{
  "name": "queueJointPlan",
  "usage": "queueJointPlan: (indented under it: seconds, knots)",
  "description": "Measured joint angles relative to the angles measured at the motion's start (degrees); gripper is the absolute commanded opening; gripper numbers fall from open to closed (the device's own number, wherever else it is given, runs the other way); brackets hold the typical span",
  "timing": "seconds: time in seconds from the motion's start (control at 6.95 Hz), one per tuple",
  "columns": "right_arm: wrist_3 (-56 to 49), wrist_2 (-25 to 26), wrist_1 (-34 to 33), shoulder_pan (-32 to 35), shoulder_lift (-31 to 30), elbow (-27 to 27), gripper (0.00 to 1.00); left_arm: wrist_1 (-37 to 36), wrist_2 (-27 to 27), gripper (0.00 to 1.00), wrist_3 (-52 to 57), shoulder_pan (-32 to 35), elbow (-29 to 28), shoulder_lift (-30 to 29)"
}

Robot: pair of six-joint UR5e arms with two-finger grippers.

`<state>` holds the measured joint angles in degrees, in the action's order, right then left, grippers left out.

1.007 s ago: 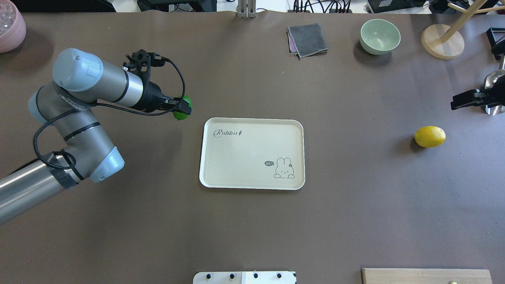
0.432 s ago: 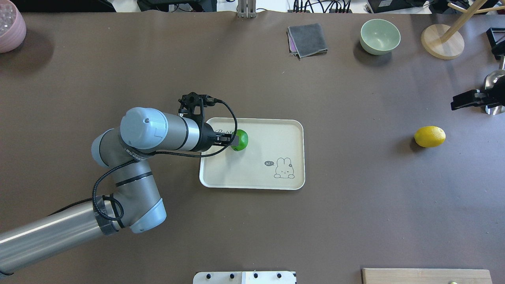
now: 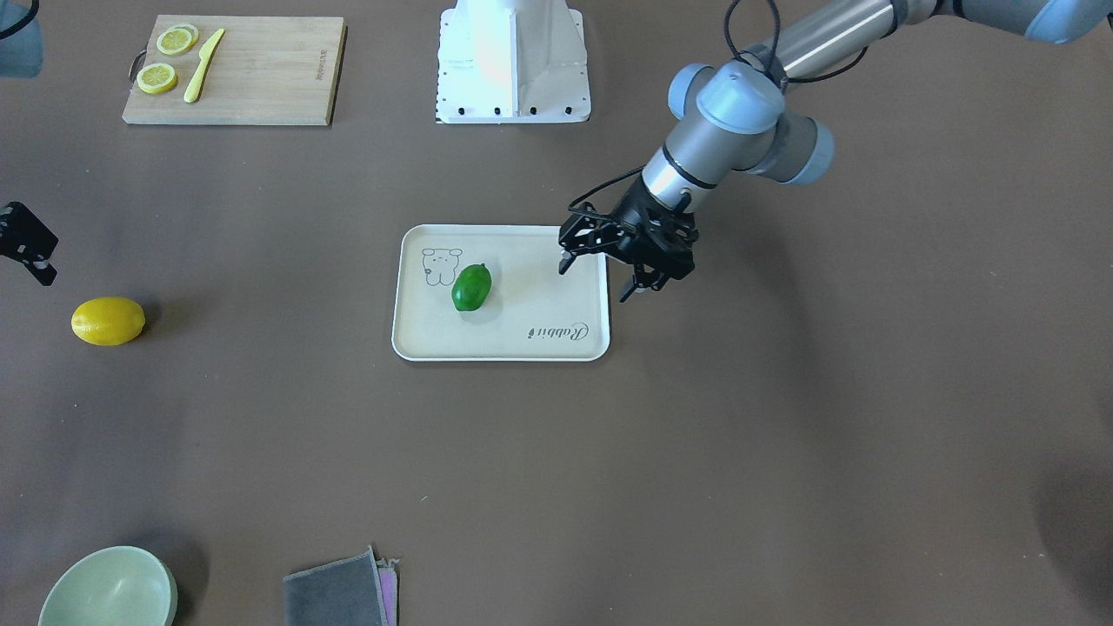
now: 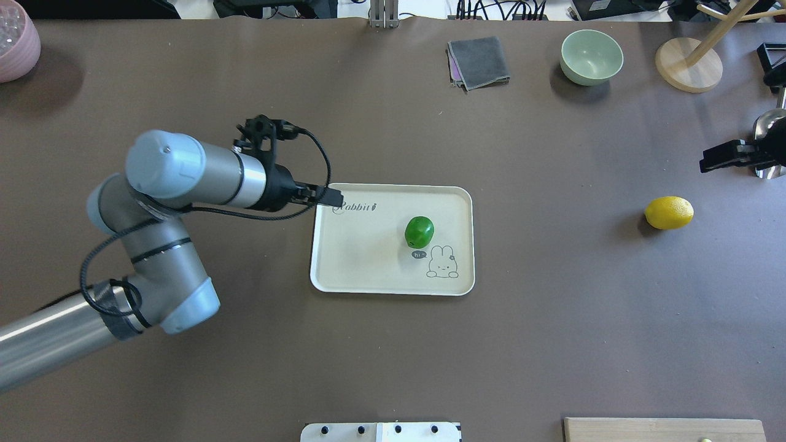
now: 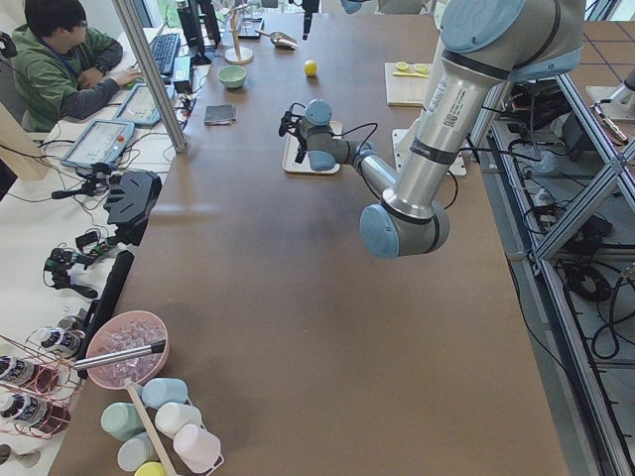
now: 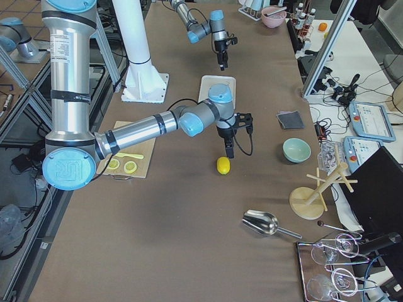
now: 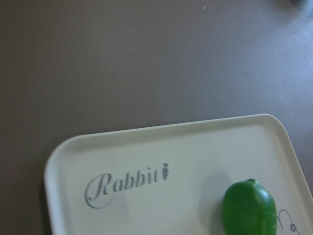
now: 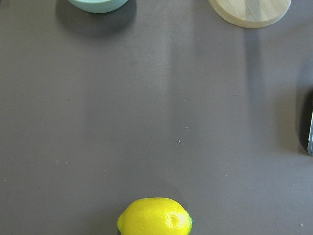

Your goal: Place all lemons on tray

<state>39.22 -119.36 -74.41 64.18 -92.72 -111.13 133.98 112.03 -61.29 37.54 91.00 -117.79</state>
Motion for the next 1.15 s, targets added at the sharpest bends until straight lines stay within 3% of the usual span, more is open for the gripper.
queueJointPlan:
  seconds: [0.29,0.58,1.15]
  knots:
    - [8.2,-0.3,0.0,0.0,-0.4,0.6,1.00,-0.1,7.3,0.99,7.0,7.4,0.6,3.8]
    - [22.9,1.4,0.1,-1.0,-1.1,1.0,1.00,-0.1,8.4,0.99,8.6,8.8,0.6,4.6]
    - [44.7,13.3,0.2,-11.1,-0.6,1.9,1.00,-0.1,8.6,0.99,9.0,9.8,0.6,5.1]
